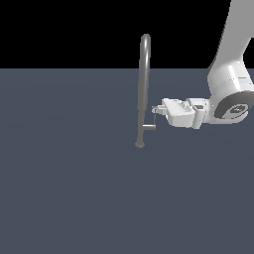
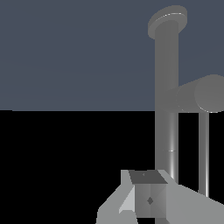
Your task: Turn on the faucet by rotating a designated handle.
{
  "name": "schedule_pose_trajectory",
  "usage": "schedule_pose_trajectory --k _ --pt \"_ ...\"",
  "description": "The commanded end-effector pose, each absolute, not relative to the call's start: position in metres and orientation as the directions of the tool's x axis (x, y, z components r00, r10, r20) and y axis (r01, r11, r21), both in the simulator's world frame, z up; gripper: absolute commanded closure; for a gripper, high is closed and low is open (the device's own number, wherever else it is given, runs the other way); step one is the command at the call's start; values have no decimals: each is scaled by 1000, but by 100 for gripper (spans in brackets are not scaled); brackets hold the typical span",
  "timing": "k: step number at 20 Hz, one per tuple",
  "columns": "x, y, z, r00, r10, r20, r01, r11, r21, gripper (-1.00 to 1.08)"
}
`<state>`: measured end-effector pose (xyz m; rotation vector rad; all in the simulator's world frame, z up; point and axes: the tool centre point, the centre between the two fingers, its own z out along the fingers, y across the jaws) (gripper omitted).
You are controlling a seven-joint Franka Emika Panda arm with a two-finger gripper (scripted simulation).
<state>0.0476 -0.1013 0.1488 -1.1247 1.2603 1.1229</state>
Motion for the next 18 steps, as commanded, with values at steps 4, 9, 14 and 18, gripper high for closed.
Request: schedule_pose_trajectory --k 4,9,14,18 --pt "35 -100 153 2 0 -1000 -993 115 -2 108" --pt "23 -98 158 2 0 -1000 -993 115 -2 108" --pt "17 -98 156 2 -2 -1000 -993 117 -2 108" --pt "4 -96 155 2 -1 -1000 -993 116 -2 108"
